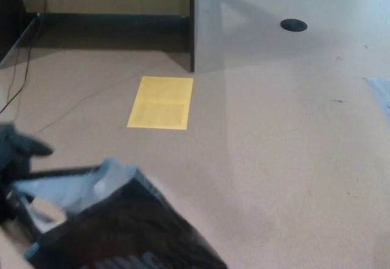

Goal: A person is holding a plastic bag and the robot extends its left hand to grab the bag by hooking its thumb into the holes at the top and brings its hand down by its side. Then it extends its arm again to hand the plastic bag back to the person.

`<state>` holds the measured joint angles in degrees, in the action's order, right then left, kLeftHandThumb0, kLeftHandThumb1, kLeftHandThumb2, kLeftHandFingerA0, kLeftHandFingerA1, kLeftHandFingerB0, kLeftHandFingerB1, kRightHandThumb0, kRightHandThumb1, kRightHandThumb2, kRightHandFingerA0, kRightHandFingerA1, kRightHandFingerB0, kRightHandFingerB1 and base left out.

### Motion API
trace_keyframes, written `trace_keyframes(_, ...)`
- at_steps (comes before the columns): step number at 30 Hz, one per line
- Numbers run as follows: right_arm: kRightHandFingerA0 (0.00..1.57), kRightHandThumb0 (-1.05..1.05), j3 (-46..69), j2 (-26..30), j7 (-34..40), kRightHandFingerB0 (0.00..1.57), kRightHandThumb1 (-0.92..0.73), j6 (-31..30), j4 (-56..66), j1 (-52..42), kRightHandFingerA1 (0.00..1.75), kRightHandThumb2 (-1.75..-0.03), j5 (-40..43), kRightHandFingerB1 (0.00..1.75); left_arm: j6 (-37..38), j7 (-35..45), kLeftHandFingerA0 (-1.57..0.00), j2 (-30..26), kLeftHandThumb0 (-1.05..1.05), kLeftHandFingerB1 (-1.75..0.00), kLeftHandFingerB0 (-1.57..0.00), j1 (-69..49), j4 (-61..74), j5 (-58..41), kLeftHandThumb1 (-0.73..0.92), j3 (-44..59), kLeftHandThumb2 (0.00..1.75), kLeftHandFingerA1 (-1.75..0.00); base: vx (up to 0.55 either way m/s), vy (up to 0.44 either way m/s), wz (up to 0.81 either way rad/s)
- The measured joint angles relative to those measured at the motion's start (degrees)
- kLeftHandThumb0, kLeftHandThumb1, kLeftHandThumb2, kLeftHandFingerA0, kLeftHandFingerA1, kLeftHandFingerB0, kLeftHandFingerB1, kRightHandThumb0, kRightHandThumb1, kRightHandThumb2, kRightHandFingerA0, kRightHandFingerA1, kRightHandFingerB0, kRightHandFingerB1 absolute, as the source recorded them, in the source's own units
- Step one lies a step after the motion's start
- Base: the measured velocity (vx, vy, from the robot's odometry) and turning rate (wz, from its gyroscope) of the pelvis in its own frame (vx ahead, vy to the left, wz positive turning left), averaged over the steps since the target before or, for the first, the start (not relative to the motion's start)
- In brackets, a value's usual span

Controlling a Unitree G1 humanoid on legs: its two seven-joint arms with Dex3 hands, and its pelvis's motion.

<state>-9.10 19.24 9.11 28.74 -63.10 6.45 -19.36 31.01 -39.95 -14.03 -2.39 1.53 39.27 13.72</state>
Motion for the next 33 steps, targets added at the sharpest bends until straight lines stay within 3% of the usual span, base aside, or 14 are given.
trace_keyframes(5, 0.83, -0.29, -0.33, -0.05, 0.0, 0.64, -0.68, 0.02, -0.55, 0.07, 0.66, -0.6, -0.11, 0.45, 3.99, -3.21, -0.93, -1.19, -0.01, -1.22, -0.82, -4.61, -6.97, 0.14, 0.72, 1.01, 0.83, -1.62, 0.0, 0.0, 0.0)
trace_keyframes(7, 0.83, -0.29, -0.49, -0.1, 0.01, 0.64, -0.68, 0.01, -0.82, 0.13, 0.69, -0.6, -0.19, 0.45, 5.68, -4.83, -0.97, -1.68, 0.0, -1.22, -0.81, -6.03, -9.95, 0.35, 0.67, 1.07, 0.93, -1.63, 0.0, 0.0, 0.0)
trace_keyframes(11, 0.81, -0.28, -0.73, -0.31, 0.02, 0.64, -0.68, 0.01, -1.42, 0.41, 0.66, -0.6, -0.35, 0.45, 8.48, -7.17, -0.91, -2.32, 0.02, -1.25, -0.83, -7.96, -14.72, 0.73, 0.65, 0.53, 0.94, -1.67, 0.0, 0.0, 0.0)
trace_keyframes(12, 0.81, -0.28, -0.73, -0.36, 0.02, 0.64, -0.68, 0.0, -1.49, 0.49, 0.67, -0.6, -0.35, 0.45, 9.09, -7.87, -0.88, -2.46, 0.0, -1.3, -0.78, -8.19, -15.85, 1.03, 0.71, 0.22, 0.81, -1.71, 0.0, 0.0, 0.0)
trace_keyframes(13, 0.81, -0.28, -0.72, -0.42, 0.03, 0.64, -0.68, 0.0, -1.55, 0.64, 0.67, -0.6, -0.35, 0.45, 9.86, -8.83, -0.88, -2.7, 0.0, -1.3, -0.78, -8.38, -17.34, 1.4, 0.71, -0.43, 0.81, -1.71, 0.0, 0.0, 0.0)
trace_keyframes(15, 0.83, -0.28, -0.72, -0.48, 0.04, 0.64, -0.68, 0.0, -1.61, 0.79, 0.7, -0.6, -0.36, 0.45, 10.82, -10.19, -0.92, -2.96, 0.01, -1.24, -0.83, -8.77, -19.43, 2.23, 0.63, -1.87, 0.88, -1.7, 0.0, 0.0, 0.0)
trace_keyframes(16, 0.83, -0.27, -0.74, -0.51, 0.05, 0.64, -0.68, 0.0, -1.65, 0.78, 0.7, -0.6, -0.37, 0.46, 11.33, -11.3, -1.25, -3.18, 0.04, -1.09, -0.91, -9.17, -21.05, 2.93, 0.52, -2.94, 1.05, -1.39, 0.0, 0.0, 0.0)
trace_keyframes(18, 0.83, -0.27, -0.72, -0.57, 0.05, 0.64, -0.68, 0.01, -1.7, 0.77, 0.7, -0.6, -0.37, 0.46, 11.68, -12.69, -1.26, -3.5, 0.05, -1.09, -0.91, -9.35, -23.17, 3.77, 0.52, -4.16, 1.04, -1.38, 0.0, 0.0, 0.0)
trace_keyframes(19, 0.82, -0.28, -0.71, -0.61, 0.04, 0.64, -0.68, 0.01, -1.7, 0.77, 0.72, -0.6, -0.37, 0.45, 11.7, -13.54, -1.24, -3.7, 0.03, -1.09, -0.9, -9.27, -24.58, 4.36, 0.54, -4.79, 1.03, -1.38, 0.0, 0.0, 0.0)
trace_keyframes(20, 0.82, -0.3, -0.71, -0.66, 0.04, 0.62, -0.66, 0.01, -1.71, 0.77, 0.75, -0.6, -0.37, 0.45, 11.7, -14.45, -0.9, -4.01, 0.01, -1.32, -0.79, -9.04, -26.21, 4.92, 0.65, -5.56, 0.87, -1.71, 0.0, 0.0, 0.0)
trace_keyframes(25, 0.8, -0.29, -0.66, -0.73, 0.05, 0.63, -0.68, 0.04, -1.71, 0.67, 0.66, -0.61, -0.37, 0.45, 11.61, -18.34, -0.91, -6.71, 0.01, -1.32, -0.77, -6.65, -36.37, 6.72, 0.72, -8.74, 0.75, -1.67, 0.0, 0.0, 0.0)
trace_keyframes(27, 0.81, -0.28, -0.68, -0.73, 0.05, 0.64, -0.68, 0.03, -1.72, 0.61, 0.67, -0.6, -0.39, 0.45, 11.54, -19.6, -0.91, -7.64, 0.03, -1.15, -0.87, -5.68, -40.19, 7.04, 0.69, -9.69, 0.72, -1.57, 0.0, 0.0, 0.0)
trace_keyframes(29, 0.82, -0.28, -0.67, -0.74, 0.06, 0.64, -0.68, 0.03, -1.72, 0.62, 0.72, -0.6, -0.39, 0.45, 11.5, -20.3, -0.89, -8.4, 0.02, -1.14, -0.86, -4.68, -43.15, 7.05, 0.71, -10.27, 0.68, -1.55, 0.0, 0.0, 0.0)
trace_keyframes(33, 0.81, -0.29, -0.65, -0.77, 0.05, 0.62, -0.69, 0.03, -1.67, 0.41, 0.64, -0.61, -0.39, 0.44, 11.34, -20.61, -0.85, -9.74, -0.01, -1.3, -0.76, -2.31, -52.03, 6.04, 0.75, -11.08, 0.63, -1.62, 0.0, 0.0, 0.0)
